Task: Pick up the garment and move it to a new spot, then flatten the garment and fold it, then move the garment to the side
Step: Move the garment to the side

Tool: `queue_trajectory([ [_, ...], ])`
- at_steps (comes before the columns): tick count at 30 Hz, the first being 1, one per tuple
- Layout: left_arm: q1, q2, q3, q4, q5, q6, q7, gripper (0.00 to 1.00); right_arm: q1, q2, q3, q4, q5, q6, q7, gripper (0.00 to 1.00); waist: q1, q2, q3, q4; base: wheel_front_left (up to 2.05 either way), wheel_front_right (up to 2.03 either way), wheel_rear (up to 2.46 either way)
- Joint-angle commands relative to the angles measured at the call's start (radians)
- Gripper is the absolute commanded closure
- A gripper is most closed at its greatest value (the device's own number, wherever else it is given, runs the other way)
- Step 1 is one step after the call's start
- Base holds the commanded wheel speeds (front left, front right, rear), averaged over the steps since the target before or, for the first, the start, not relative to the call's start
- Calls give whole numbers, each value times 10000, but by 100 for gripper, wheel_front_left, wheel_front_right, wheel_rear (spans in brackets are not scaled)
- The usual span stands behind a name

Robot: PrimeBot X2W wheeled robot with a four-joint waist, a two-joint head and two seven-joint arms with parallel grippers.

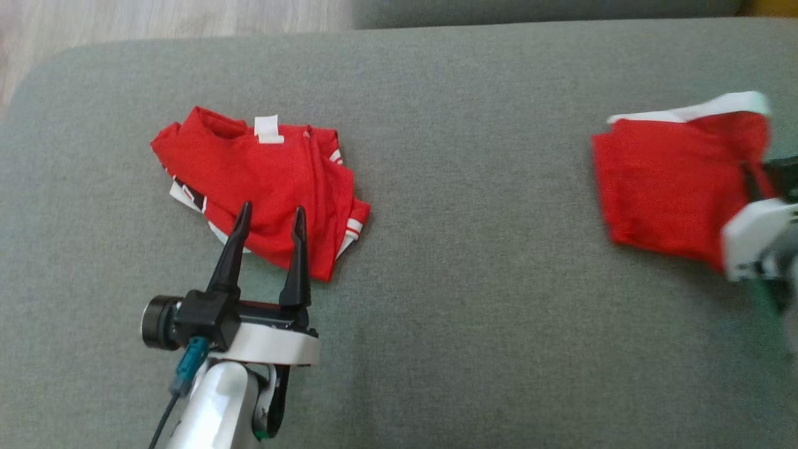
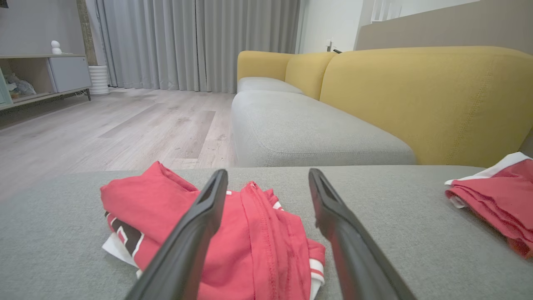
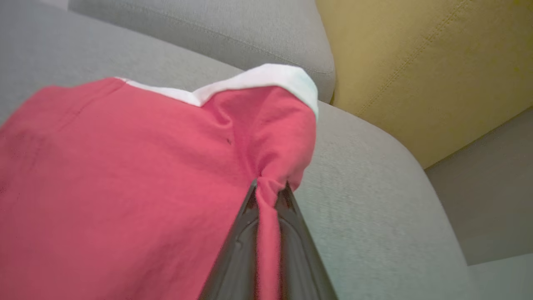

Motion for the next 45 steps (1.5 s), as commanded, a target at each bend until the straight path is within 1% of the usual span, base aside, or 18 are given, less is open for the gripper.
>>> queue_trajectory([
  [1, -130, 37, 380, -348, 77, -21, -51, 0, -316, -611, 480, -321, 12, -9, 36, 100, 1, 0, 128, 54, 0, 0, 0],
  [5, -246, 37, 381, -401, 106, -71, -51, 0, -245, -2096, 1176, -265, 74, -9, 235, 100, 1, 0, 454, 249, 0, 0, 0],
  [6, -246, 37, 381, -401, 106, -71, -51, 0, -245, -2096, 1176, -265, 74, -9, 235, 100, 1, 0, 454, 249, 0, 0, 0],
  [8, -307, 37, 370, -422, 111, -88, -51, 0, -206, -2789, 1398, -168, 172, -9, 260, 100, 1, 0, 622, 364, 0, 0, 0],
  [10, -364, 37, 360, -435, 127, -107, -51, 0, -235, -3350, 1531, -96, 245, -9, 294, 100, 1, 0, 801, 480, 0, 0, 0],
  [11, -428, 37, 379, -454, 157, -131, -51, 0, -324, -3763, 1572, -47, 322, -9, 339, 100, 1, 0, 985, 572, 0, 0, 0],
  [14, -531, 37, 434, -487, 197, -172, -51, 0, -431, -4184, 1491, 14, 313, -9, 483, 100, 1, 0, 1223, 683, 0, 0, 0],
  [18, -659, 37, 475, -532, 229, -235, -51, 0, -505, -4438, 1205, 70, 276, -9, 612, 100, 1, 0, 1458, 783, 0, 0, 0],
  [24, -786, 37, 450, -509, 262, -222, -51, 0, -494, -4148, 805, -71, 149, -9, 777, 100, 1, 0, 1505, 774, 0, 0, 0],
  [25, -782, 37, 437, -503, 258, -212, -51, 0, -480, -4057, 663, -113, 132, -9, 802, 51, 1, 0, 1464, 752, 0, 0, 0],
  [26, -770, 37, 426, -498, 256, -202, -51, 0, -449, -3946, 531, -160, 113, -9, 825, 0, 1, 0, 1408, 722, 0, 0, 0],
  [32, -680, 37, 463, -490, 268, -172, -51, 0, -245, -3206, -68, -609, 51, -9, 867, 0, 1, 0, 919, 475, 0, 0, 0],
  [36, -520, 37, 523, -492, 270, -165, -51, 0, -170, -2518, -385, -1152, 84, -9, 726, 0, 1, 0, 327, 277, 0, 0, 0],
  [40, -258, 37, 630, -555, 280, -108, -51, 0, -55, -1631, -490, -1990, 369, -9, 157, 0, 1, 0, -402, 100, 0, 0, 0],
  [45, 103, 37, 810, -627, 328, -68, -51, 0, -20, -220, -198, -3337, 1173, -9, -446, 0, 1, 0, -1179, -41, 0, 0, 0],
])
